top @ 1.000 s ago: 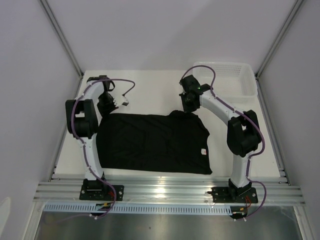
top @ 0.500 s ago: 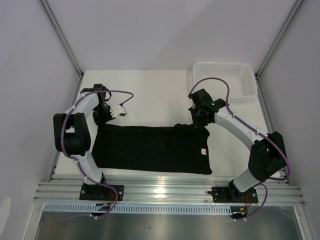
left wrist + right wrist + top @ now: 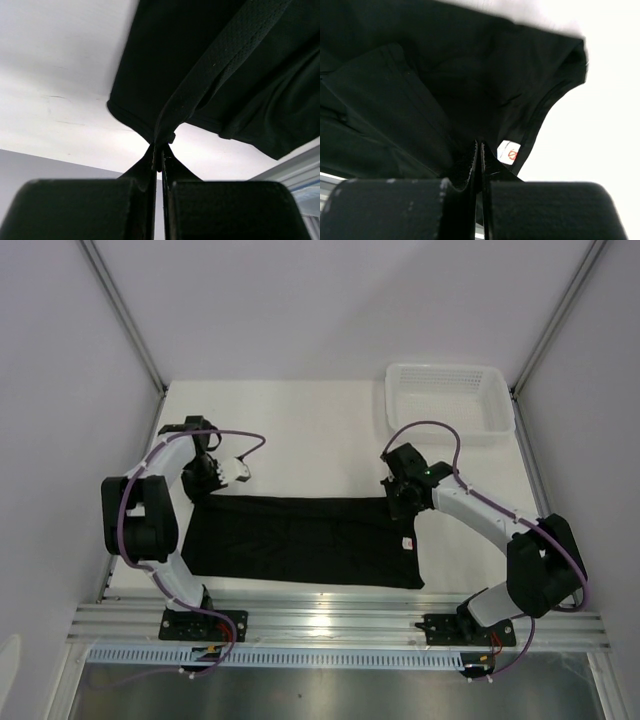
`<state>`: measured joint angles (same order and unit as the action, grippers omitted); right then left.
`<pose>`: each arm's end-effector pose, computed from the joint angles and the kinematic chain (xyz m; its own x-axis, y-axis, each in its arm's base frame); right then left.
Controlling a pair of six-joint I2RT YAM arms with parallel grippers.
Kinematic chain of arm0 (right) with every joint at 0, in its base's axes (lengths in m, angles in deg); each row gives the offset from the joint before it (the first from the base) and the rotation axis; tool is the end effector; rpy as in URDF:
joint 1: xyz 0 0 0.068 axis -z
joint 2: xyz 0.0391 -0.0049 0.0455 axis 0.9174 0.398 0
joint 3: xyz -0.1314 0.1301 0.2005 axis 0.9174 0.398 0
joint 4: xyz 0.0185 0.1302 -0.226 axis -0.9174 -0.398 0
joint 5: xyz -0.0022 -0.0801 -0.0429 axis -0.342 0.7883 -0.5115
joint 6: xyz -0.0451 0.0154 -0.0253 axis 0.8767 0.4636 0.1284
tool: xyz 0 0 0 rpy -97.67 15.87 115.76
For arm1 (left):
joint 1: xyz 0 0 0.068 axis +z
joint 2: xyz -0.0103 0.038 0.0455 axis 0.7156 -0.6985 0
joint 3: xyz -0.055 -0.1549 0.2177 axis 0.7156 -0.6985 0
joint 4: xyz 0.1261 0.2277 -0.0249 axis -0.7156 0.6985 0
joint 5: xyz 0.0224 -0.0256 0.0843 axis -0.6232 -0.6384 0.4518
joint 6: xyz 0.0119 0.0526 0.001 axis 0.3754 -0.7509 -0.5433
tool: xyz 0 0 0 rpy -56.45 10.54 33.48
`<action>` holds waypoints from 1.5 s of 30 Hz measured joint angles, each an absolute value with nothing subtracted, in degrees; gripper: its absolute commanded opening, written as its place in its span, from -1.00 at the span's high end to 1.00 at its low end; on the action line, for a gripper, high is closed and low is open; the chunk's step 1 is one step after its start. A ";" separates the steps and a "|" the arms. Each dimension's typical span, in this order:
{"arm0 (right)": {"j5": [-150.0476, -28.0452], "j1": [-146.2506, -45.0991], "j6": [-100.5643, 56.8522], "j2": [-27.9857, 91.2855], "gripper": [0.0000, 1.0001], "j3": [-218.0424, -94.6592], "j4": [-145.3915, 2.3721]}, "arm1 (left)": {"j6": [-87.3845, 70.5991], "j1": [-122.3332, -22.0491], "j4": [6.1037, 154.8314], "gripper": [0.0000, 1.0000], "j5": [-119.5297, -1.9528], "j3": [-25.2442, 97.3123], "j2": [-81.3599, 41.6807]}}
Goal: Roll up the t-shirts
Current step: Fold the tshirt
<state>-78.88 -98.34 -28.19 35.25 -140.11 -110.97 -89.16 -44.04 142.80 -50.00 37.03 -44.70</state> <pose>0.2460 0.1507 0.2263 -0.8684 -0.2709 -0.4153 -0.3216 0.9452 0.0558 0.3173 0.0107 0.2056 -0.3836 0.9232 0.0238 0.9224 0.3817 0.0589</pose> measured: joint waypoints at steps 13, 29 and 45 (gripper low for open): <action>-78.86 -98.89 -30.02 33.81 1.00 -134.98 -110.75 | -87.22 -44.09 143.98 0.97 -49.65 32.09 -43.87; -79.78 -102.16 -32.63 34.16 1.00 -132.31 -110.27 | -86.12 -44.09 137.75 0.78 -48.12 28.75 -43.35; -81.92 -102.49 -35.20 37.33 0.05 -130.19 -108.26 | -86.80 -44.09 136.59 0.19 -47.64 26.69 -43.33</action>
<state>-81.92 -102.49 -35.20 37.33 -130.19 -108.26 -86.80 -44.09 136.59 -47.64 26.69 -43.33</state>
